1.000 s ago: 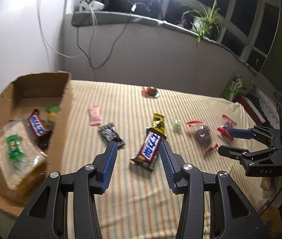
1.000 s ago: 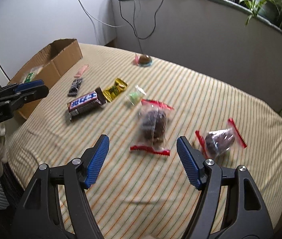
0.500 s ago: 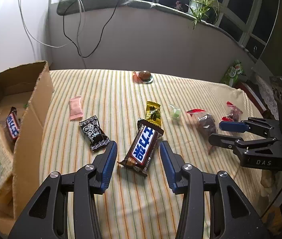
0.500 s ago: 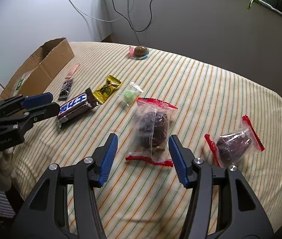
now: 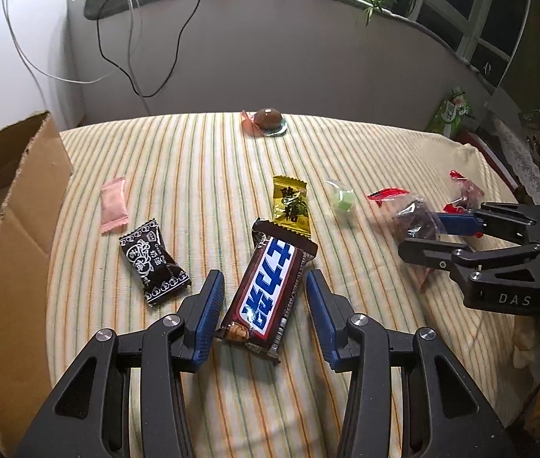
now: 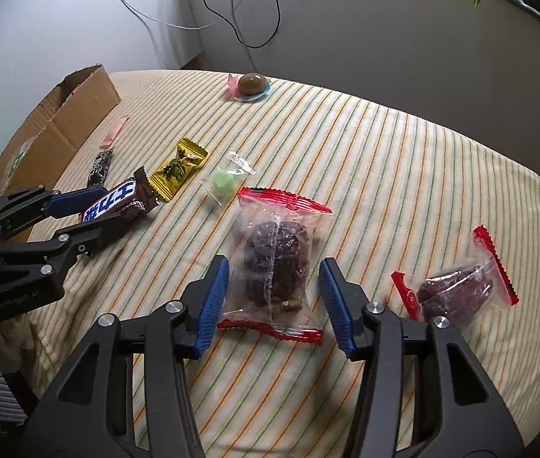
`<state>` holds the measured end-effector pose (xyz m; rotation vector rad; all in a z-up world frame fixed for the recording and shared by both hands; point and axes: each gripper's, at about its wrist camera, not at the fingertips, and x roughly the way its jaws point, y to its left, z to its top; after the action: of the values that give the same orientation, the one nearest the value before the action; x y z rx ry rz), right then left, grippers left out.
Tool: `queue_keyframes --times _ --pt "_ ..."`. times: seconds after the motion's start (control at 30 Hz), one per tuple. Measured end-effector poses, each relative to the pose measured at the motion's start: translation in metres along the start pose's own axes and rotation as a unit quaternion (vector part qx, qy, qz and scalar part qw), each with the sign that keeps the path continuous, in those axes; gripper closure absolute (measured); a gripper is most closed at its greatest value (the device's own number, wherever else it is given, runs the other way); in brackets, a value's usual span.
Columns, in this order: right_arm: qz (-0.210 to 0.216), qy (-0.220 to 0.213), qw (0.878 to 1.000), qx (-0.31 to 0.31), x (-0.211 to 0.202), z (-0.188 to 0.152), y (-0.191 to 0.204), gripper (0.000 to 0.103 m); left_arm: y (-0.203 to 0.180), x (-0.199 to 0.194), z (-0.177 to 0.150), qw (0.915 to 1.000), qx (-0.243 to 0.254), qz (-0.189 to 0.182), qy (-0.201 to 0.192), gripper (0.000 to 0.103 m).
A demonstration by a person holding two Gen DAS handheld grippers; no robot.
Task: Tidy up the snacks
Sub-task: 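Grasp the chocolate bar with the left tool while the right tool grasps the red-sealed fruit bag, then carry both snacks over the box and open both tools to drop them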
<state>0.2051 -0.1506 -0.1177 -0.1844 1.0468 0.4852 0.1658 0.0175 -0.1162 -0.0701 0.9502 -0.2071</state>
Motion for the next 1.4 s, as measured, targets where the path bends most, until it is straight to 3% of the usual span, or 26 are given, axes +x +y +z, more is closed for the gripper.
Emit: queue_keyframes --times 0.1,0.27,0.83,1.4 --pt "-0.002 0.001 1.0 -0.004 0.002 0.001 0.001 0.053 0.001 0.002 0.0 1.0 0.001 0.001 -0.001 0.06" --pt "-0.007 0.005 1.0 -0.01 0.003 0.003 0.001 0.06 0.001 0.002 -0.001 0.9999 0.008 0.008 -0.003 0.076" --pt "-0.009 -0.01 1.0 -0.012 -0.021 0.007 0.015 0.064 0.007 -0.032 -0.006 0.999 -0.013 0.009 -0.042 0.076" --pt "0.001 -0.051 0.997 -0.061 -0.058 0.026 0.077 0.064 0.036 -0.092 -0.017 0.9937 -0.044 0.028 -0.099 0.076"
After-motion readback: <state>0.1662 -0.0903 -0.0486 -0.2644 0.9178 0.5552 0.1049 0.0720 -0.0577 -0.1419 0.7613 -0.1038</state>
